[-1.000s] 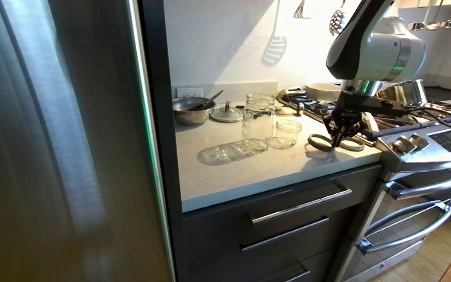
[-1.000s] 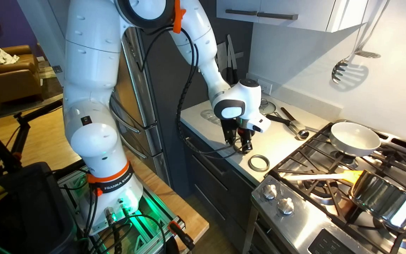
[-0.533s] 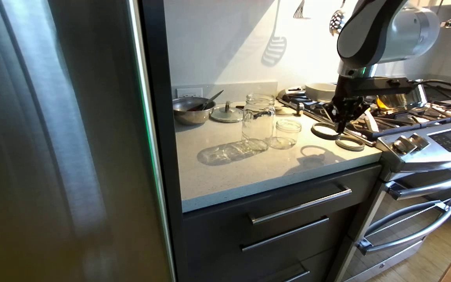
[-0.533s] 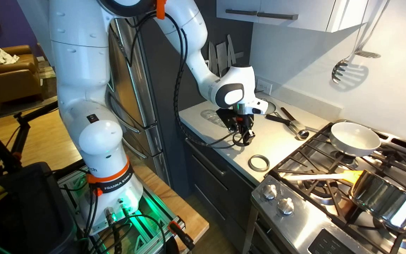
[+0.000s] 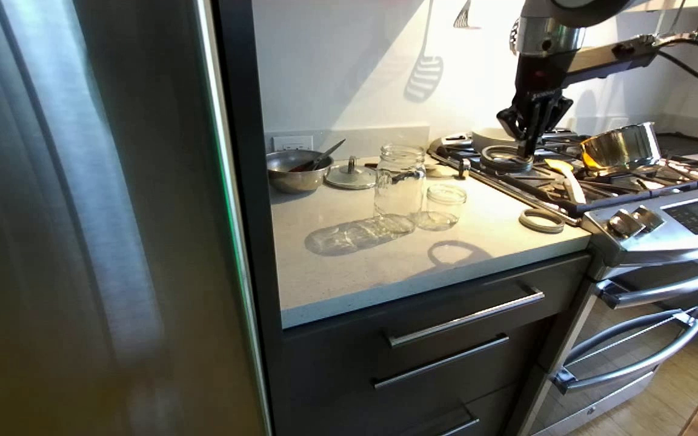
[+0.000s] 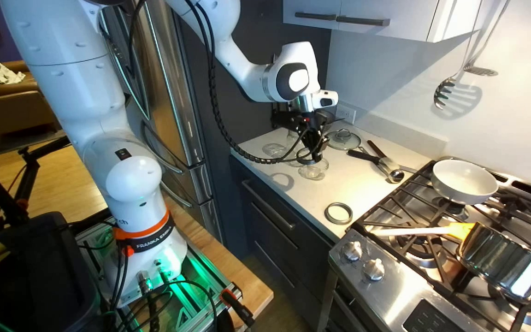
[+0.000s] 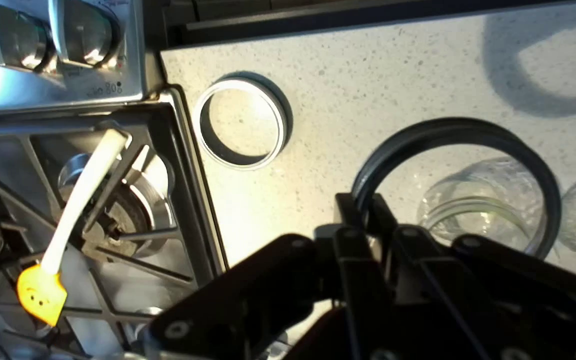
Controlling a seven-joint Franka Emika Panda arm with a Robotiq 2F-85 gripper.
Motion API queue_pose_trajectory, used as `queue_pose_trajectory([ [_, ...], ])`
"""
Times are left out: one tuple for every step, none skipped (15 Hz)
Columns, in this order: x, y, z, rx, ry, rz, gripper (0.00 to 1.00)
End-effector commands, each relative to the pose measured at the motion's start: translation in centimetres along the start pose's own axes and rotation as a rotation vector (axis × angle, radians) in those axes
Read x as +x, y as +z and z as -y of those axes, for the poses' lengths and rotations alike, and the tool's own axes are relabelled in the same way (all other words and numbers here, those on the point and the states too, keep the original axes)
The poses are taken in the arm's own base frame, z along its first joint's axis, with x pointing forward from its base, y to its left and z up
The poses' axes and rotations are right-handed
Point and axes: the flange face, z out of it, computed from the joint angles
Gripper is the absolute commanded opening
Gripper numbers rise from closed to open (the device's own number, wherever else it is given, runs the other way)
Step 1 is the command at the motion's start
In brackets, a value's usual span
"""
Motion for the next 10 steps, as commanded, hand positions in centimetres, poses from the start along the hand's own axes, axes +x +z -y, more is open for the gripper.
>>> queue_pose_trajectory([
  [0.0,-4.6,2.3,-0.009,-0.067,-0.037,0.02],
  [0.4,-5.6,3.0,-0.007,-0.082,-0.050,0.02],
  [0.9,-6.4,4.0,-0.001,-0.092,-0.071,0.02],
  [1.4,-7.1,4.8,0.003,-0.103,-0.089,0.02],
  [1.0,-6.2,4.1,0.008,-0.085,-0.086,0.02],
  [1.3,-6.8,4.6,0.011,-0.093,-0.098,0.09],
  [1.3,-6.9,4.8,0.011,-0.096,-0.099,0.09],
  [1.3,-6.8,4.7,0.010,-0.094,-0.097,0.09],
  [1.3,-6.6,4.5,0.009,-0.090,-0.095,0.09],
  [1.3,-6.6,4.3,0.008,-0.086,-0.093,0.09],
])
